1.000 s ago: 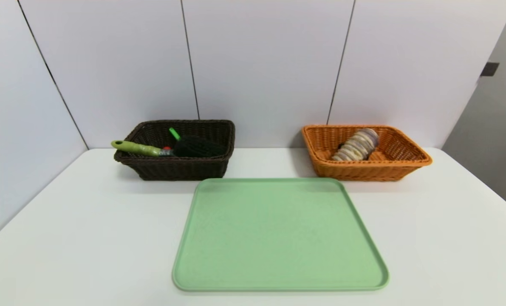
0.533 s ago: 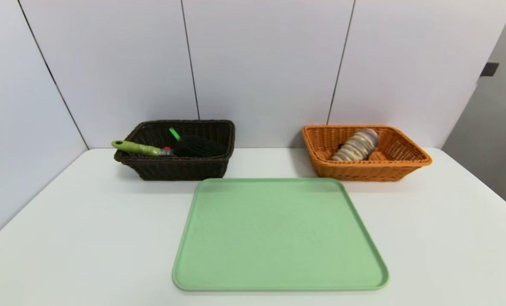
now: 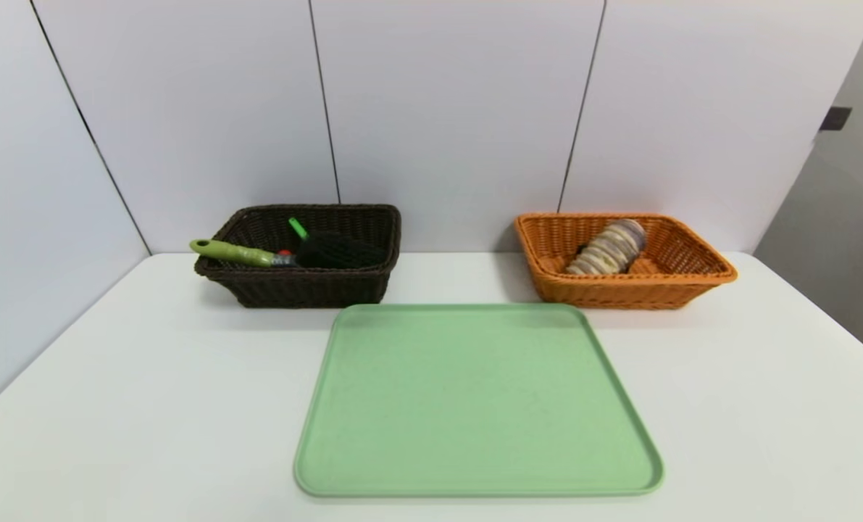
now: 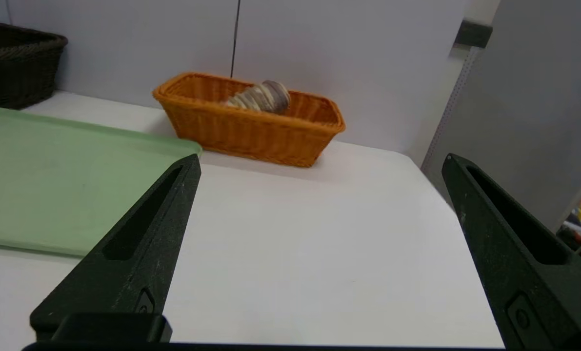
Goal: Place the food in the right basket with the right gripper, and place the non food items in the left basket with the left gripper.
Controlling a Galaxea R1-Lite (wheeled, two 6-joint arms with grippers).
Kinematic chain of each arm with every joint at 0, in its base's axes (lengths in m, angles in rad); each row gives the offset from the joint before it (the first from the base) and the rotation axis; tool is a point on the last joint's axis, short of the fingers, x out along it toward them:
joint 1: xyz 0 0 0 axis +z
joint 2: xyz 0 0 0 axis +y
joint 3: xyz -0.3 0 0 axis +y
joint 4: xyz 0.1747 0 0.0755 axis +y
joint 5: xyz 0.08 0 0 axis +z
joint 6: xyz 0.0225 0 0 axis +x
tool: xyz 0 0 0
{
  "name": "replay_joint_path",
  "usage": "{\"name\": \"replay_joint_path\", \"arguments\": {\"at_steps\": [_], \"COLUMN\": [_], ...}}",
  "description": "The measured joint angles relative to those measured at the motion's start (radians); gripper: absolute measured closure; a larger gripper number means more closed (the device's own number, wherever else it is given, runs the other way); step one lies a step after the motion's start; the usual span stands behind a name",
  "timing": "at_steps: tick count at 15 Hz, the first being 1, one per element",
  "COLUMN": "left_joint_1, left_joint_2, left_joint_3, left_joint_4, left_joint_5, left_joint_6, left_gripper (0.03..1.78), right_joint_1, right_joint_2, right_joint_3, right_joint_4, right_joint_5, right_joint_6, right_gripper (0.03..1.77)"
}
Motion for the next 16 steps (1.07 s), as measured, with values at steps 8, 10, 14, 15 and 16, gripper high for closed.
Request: {"name": "replay_joint_path", "arguments": {"at_steps": [8,10,14,15,16], "left_joint_1": [0.0,0.0,0.0,0.0,0.0], "left_joint_2": [-0.001,-0.001,-0.001,-0.001,-0.001], "left_joint_3": [0.035,0.036,0.036,0.036,0.036], "left_joint_4": [0.066,0.083,0.114,0.114,0.114], "left_joint_5": [0.093,0.083,0.048,0.062,0.082], "left_joint_6": [-0.183,-0.064,0.022,-0.044,-0.086], "left_gripper": [0.12,0.12,0.12,0.12,0.12], "right_joint_1": [0.0,0.001,0.001,0.001,0.001], "right_joint_2": [0.0,0.0,0.0,0.0,0.0], "right_joint_3": [0.011,0.012,0.012,0.012,0.012], "right_joint_4": [0.209,0.209,0.21,0.209,0.209], "right_joint_5": [0.023,0.023,0.015,0.013,0.01], "right_joint_6": [0.094,0.093,0.106,0.109,0.111], "right_gripper": [0.09,0.09,0.09,0.09,0.09]}}
